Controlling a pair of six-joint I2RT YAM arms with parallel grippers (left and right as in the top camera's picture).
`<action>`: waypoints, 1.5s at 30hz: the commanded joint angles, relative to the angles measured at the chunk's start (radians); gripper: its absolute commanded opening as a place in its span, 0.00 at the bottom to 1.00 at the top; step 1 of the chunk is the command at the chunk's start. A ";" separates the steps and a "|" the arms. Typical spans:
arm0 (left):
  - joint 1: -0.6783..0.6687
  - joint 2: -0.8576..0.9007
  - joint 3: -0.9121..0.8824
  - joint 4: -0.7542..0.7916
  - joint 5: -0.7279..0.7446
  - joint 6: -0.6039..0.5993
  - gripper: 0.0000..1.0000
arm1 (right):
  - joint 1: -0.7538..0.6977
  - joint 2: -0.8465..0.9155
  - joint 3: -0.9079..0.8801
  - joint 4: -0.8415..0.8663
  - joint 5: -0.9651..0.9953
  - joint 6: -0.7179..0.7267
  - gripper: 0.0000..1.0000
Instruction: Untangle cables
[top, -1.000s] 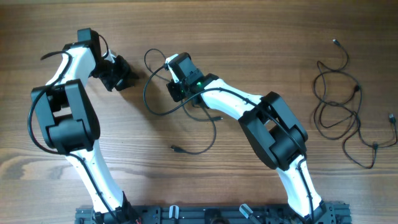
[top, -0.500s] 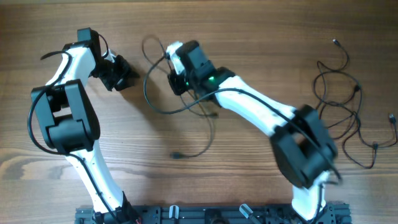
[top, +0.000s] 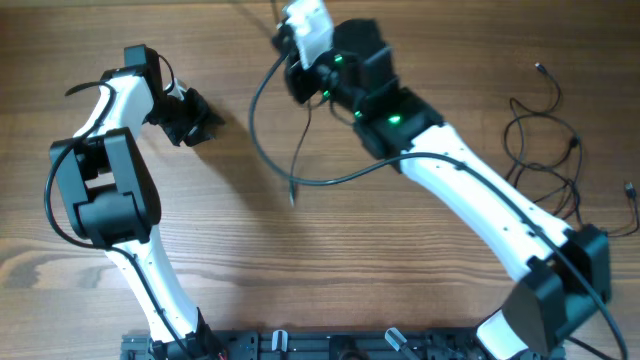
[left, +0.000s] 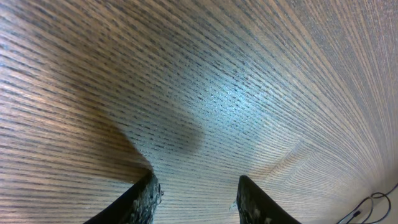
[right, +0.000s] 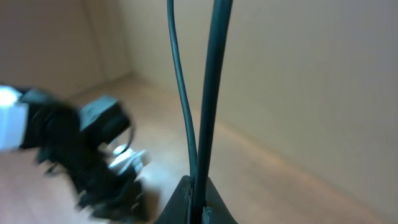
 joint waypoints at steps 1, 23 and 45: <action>-0.001 0.012 -0.010 0.000 -0.069 -0.002 0.44 | -0.066 -0.048 0.007 0.035 0.109 -0.090 0.04; -0.002 0.012 -0.010 0.000 -0.069 -0.002 0.45 | -0.563 -0.036 0.001 -0.570 0.477 -0.085 0.04; -0.002 0.012 -0.010 0.003 -0.069 -0.002 0.46 | -0.600 0.214 -0.048 -0.710 -0.146 -0.085 0.04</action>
